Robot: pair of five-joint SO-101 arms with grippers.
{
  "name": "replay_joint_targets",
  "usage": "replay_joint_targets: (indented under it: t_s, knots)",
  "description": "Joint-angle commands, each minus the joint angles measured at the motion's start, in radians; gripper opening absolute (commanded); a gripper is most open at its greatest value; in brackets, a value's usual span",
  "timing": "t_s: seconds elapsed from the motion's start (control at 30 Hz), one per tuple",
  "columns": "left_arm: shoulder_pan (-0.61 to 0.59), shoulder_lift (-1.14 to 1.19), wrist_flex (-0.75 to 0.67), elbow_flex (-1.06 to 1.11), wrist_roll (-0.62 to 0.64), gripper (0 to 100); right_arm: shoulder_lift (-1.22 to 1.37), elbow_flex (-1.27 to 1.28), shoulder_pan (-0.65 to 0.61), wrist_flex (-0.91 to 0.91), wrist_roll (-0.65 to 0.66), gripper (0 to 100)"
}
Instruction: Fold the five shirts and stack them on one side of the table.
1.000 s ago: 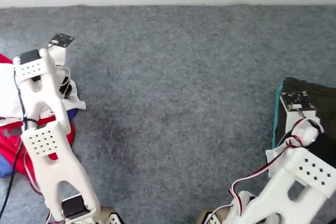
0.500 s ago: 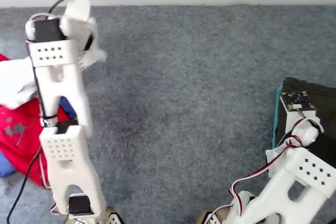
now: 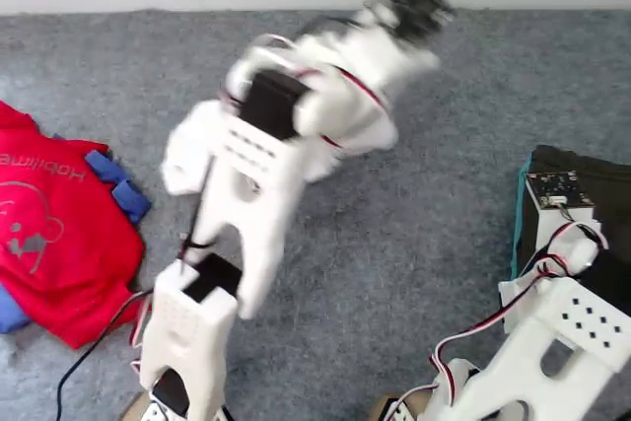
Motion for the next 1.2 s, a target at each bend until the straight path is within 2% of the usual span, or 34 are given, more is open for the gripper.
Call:
replay_joint_targets:
  t_s: [0.0,0.13,0.27,0.5,0.63,0.7,0.87,1.0,1.07,1.17]
  knots:
    - [0.095,-0.064,0.018,-0.001,0.012,1,-0.019,-0.006,-0.005,0.038,-0.011,0.9]
    - [0.167,-0.075,0.02,0.042,0.061,1,-0.019,-0.006,-0.005,0.038,-0.011,0.9]
    - [0.186,-0.123,0.021,0.13,0.089,1,-0.019,-0.006,-0.005,0.036,-0.011,0.9]
    - [0.17,-0.437,0.021,0.585,0.087,4,-0.019,-0.008,-0.005,0.036,-0.011,0.9]
    - [0.118,-0.64,0.018,0.816,0.101,15,-0.019,-0.009,-0.005,0.036,-0.012,0.9]
    - [0.087,-0.717,0.018,0.869,0.133,17,-0.019,-0.009,-0.005,0.036,-0.012,1.1]
    - [0.0,-0.819,0.018,0.926,0.149,18,-0.018,-0.009,-0.01,0.013,-0.014,1.2]
    - [-0.115,-0.829,0.017,0.928,0.149,18,-0.008,-0.023,-0.021,0.004,-0.015,1.2]
    - [-0.189,-0.829,0.015,0.928,0.149,17,-0.008,-0.025,-0.05,0.001,-0.038,1.3]
    - [-0.321,-0.827,-0.005,0.929,0.16,17,-0.002,-0.006,-0.162,0.001,-0.12,4.5]
